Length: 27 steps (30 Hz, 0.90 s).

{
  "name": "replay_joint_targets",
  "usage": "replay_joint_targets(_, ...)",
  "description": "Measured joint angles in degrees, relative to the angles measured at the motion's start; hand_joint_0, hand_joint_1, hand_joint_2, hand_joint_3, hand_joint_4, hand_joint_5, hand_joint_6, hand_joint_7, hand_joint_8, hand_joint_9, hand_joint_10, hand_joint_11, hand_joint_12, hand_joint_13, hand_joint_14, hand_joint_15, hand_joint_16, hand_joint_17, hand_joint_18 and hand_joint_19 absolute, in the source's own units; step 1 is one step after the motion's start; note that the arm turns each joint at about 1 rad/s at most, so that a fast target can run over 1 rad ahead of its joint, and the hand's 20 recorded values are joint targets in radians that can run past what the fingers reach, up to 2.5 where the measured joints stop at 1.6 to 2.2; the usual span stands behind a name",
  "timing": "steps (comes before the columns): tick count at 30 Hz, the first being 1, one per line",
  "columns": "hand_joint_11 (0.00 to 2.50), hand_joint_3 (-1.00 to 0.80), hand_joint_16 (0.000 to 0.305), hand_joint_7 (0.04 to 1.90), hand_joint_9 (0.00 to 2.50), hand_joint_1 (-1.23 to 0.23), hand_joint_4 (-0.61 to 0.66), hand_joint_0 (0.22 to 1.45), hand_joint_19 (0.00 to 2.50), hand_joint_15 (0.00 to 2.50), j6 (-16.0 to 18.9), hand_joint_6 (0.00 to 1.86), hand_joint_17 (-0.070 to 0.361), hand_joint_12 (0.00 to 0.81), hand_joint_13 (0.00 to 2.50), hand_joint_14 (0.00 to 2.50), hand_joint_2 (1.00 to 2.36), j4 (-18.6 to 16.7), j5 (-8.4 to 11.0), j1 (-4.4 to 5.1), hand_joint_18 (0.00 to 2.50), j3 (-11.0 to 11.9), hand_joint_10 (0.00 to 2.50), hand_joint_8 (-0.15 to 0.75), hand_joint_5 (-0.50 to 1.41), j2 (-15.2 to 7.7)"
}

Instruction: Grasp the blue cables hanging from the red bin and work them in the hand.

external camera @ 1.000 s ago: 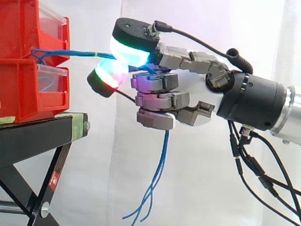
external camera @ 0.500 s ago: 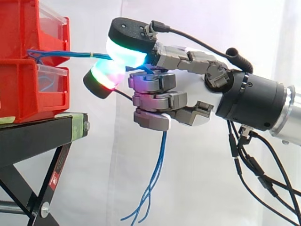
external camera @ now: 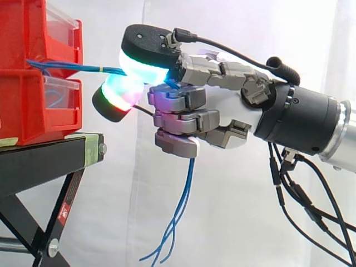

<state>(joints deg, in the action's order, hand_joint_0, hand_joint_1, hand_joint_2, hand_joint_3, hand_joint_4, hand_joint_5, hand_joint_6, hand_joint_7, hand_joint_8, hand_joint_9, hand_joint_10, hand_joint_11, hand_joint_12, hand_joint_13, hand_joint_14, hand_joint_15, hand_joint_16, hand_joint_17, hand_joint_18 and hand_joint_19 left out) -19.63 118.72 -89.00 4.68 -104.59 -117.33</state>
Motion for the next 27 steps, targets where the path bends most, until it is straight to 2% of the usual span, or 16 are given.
replay_joint_targets(11,1.83,0.40,0.047,1.04,0.75,-0.68,0.20,1.12,1.43,1.21,-2.29,0.91,0.106,0.389,0.99,2.50,1.07,-1.30,-2.32,-0.08,1.20,0.54,2.50,0.319,0.01,0.00)
replay_joint_targets(18,1.83,0.41,0.047,1.03,0.75,-0.68,0.20,1.14,1.44,1.21,-2.61,0.92,0.107,0.388,0.99,2.50,1.02,0.48,-4.22,-0.47,1.21,2.20,2.50,0.315,0.01,0.00)
replay_joint_targets(27,1.83,0.40,0.047,1.03,0.75,-0.68,0.20,1.14,1.45,1.21,-2.68,0.91,0.106,0.387,0.99,2.50,1.01,1.08,-4.77,-0.91,1.21,2.50,2.50,0.317,0.01,0.02)
